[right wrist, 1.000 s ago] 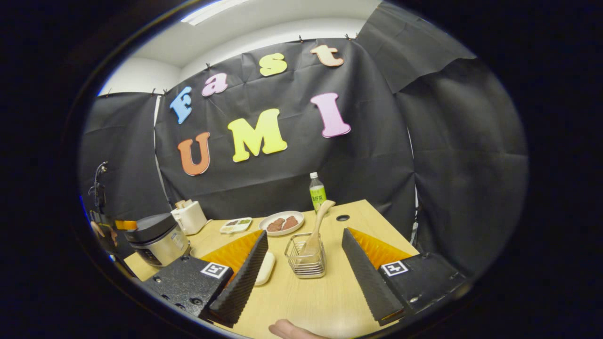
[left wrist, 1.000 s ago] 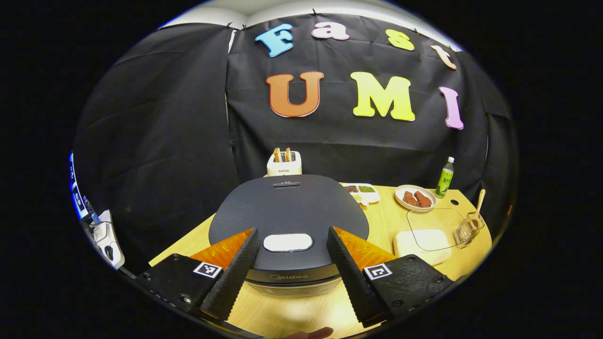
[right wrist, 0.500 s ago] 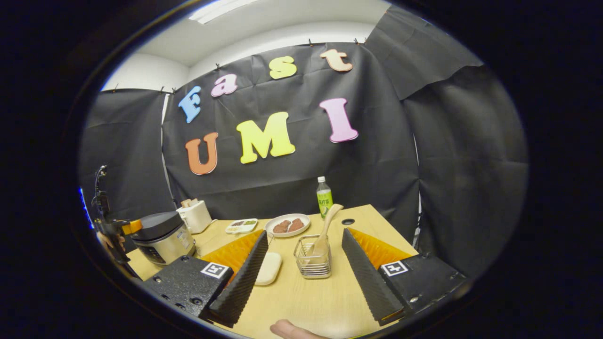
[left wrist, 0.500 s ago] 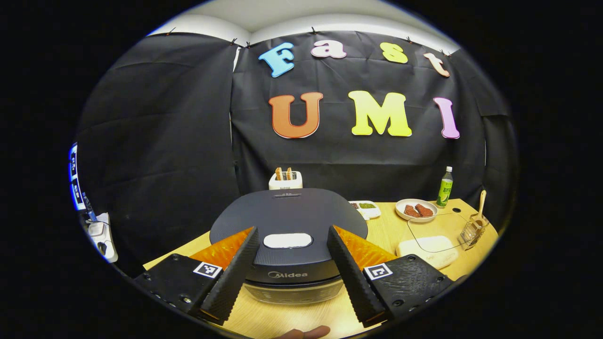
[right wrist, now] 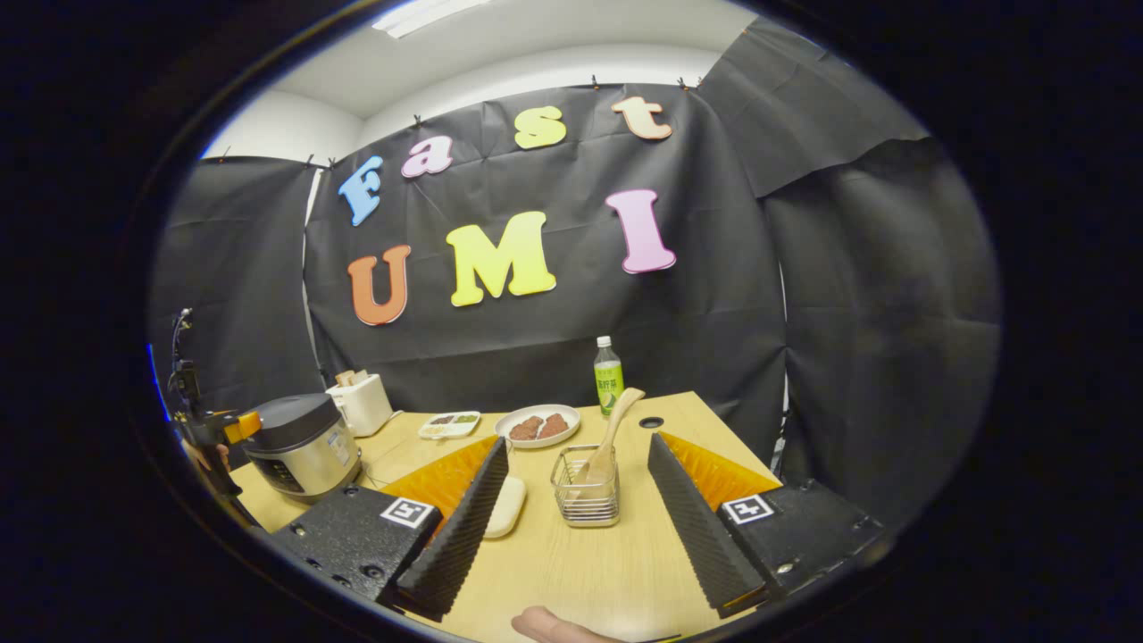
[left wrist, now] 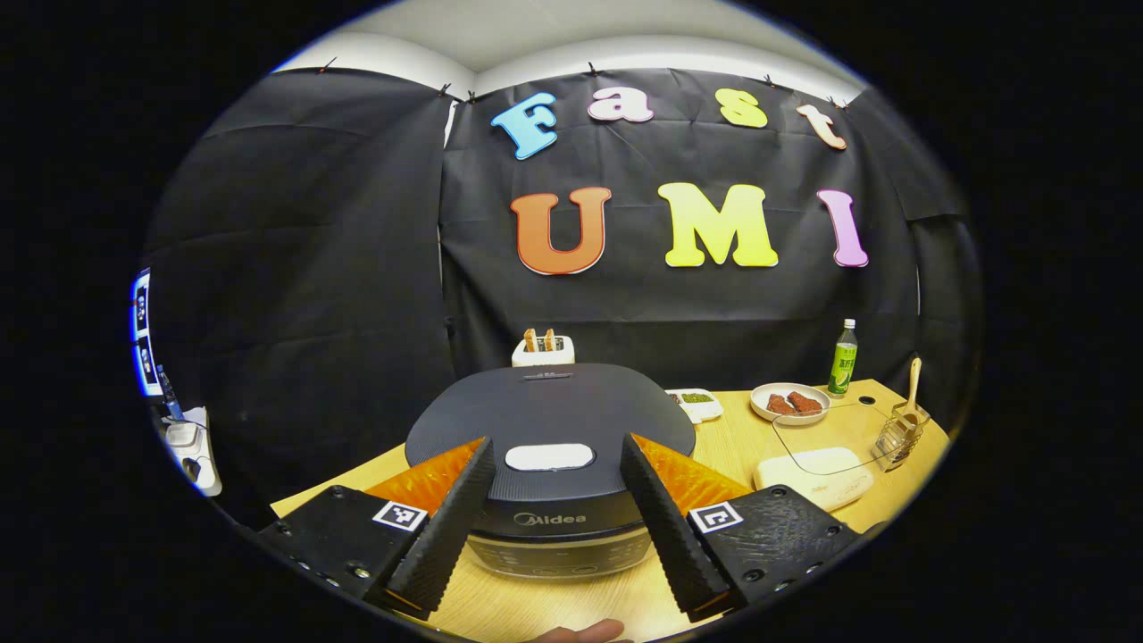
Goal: Close the left gripper, press the button to open the rice cooker; take a wooden spoon from the chopstick holder with the right hand, scoop a spoonful of rice and pour it into the rice cooker, then put the wooden spoon back into the chopstick holder.
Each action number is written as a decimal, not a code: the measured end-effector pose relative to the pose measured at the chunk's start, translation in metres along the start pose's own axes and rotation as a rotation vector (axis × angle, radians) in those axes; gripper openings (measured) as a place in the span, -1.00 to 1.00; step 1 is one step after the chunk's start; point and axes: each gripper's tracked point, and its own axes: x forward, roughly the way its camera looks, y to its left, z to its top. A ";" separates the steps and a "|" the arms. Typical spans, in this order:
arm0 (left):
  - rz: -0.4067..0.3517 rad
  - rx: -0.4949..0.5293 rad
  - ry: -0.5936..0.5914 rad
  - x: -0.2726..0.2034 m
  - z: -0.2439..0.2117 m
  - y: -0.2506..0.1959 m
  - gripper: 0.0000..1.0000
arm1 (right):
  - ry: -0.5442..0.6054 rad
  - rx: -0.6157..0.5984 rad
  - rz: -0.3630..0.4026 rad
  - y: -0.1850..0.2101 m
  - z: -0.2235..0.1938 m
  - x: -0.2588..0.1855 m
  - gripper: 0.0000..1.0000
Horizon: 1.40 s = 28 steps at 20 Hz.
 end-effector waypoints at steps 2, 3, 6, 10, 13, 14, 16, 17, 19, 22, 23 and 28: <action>0.000 -0.005 0.025 -0.005 0.000 -0.001 0.82 | -0.003 -0.010 -0.002 0.002 0.003 -0.002 1.00; 0.004 -0.005 0.035 -0.007 0.001 0.000 0.82 | -0.006 -0.021 -0.004 0.004 0.006 -0.003 1.00; -0.013 -0.025 0.040 -0.022 0.012 -0.004 0.80 | -0.027 -0.049 -0.014 0.007 0.017 -0.008 1.00; -0.061 -0.028 -0.016 -0.046 0.037 -0.015 0.79 | -0.061 -0.068 -0.038 0.011 0.035 -0.019 1.00; -0.090 -0.016 -0.053 -0.066 0.053 -0.022 0.79 | -0.058 -0.067 -0.069 0.011 0.045 -0.027 1.00; -0.100 -0.015 -0.060 -0.071 0.057 -0.024 0.79 | -0.053 -0.066 -0.084 0.010 0.049 -0.031 1.00; -0.147 -0.033 -0.062 -0.090 0.063 -0.034 0.79 | -0.066 -0.031 -0.114 0.006 0.065 -0.041 1.00; -0.174 -0.041 -0.063 -0.099 0.067 -0.039 0.80 | -0.077 -0.010 -0.120 0.006 0.074 -0.046 1.00; -0.217 -0.043 -0.087 -0.114 0.082 -0.048 0.80 | -0.082 0.009 -0.133 0.004 0.085 -0.056 0.94; -0.211 -0.005 -0.130 -0.132 0.101 -0.050 0.82 | -0.087 0.009 -0.141 0.007 0.099 -0.071 0.93; -0.210 0.000 -0.134 -0.137 0.105 -0.051 0.84 | -0.091 0.004 -0.144 0.008 0.103 -0.076 1.00; -0.238 0.022 -0.196 -0.164 0.130 -0.070 0.86 | -0.113 -0.055 -0.141 0.020 0.114 -0.094 1.00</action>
